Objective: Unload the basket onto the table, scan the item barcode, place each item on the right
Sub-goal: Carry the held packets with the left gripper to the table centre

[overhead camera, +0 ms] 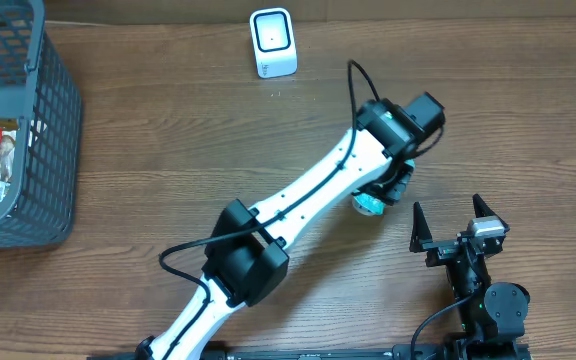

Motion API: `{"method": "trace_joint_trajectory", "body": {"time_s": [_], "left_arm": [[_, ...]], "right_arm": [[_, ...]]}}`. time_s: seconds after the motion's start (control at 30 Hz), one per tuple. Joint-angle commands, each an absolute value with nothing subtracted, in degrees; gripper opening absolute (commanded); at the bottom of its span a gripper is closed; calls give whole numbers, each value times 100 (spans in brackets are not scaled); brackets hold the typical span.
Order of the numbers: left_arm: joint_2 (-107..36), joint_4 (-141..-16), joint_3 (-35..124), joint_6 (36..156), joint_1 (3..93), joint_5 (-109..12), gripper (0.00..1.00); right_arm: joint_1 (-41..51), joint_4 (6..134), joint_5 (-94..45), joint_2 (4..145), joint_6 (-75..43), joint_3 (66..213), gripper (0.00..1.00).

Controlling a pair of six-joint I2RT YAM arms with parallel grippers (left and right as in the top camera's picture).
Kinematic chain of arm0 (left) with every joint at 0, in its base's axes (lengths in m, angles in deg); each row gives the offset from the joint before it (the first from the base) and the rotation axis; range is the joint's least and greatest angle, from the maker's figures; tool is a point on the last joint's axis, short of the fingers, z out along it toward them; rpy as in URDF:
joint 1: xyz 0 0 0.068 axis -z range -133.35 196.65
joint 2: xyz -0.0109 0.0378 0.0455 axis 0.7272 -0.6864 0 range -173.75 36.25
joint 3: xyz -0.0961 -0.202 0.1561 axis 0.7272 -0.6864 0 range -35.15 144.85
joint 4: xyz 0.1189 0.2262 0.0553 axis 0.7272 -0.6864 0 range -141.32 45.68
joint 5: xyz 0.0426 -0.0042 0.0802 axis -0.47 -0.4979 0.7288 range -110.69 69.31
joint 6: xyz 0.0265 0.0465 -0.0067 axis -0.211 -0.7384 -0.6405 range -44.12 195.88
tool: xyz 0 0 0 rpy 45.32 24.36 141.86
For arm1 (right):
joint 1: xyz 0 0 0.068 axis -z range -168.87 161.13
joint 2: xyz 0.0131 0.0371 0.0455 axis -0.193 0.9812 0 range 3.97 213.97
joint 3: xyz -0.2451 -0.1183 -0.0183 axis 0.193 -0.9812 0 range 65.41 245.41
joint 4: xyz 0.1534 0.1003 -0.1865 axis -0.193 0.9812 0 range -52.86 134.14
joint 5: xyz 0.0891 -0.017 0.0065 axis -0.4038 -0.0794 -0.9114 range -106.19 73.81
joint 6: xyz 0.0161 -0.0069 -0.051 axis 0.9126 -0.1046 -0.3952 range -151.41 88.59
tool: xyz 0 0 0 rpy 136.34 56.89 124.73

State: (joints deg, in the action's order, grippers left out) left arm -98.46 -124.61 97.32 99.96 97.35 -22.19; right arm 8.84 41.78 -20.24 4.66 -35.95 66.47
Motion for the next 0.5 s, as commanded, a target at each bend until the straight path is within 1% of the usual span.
{"method": "trace_joint_trajectory", "body": {"time_s": [0.0, 0.47], "left_arm": [[-9829, -12367, 9808, 10302, 9805, -1791, 41], [-9846, -12212, 9797, 10383, 9844, -1664, 42]], "right_arm": [[895, 4156, -1996, 416, -3639, 6586, 100], [895, 4156, -1996, 416, -3639, 6586, 100]]}}
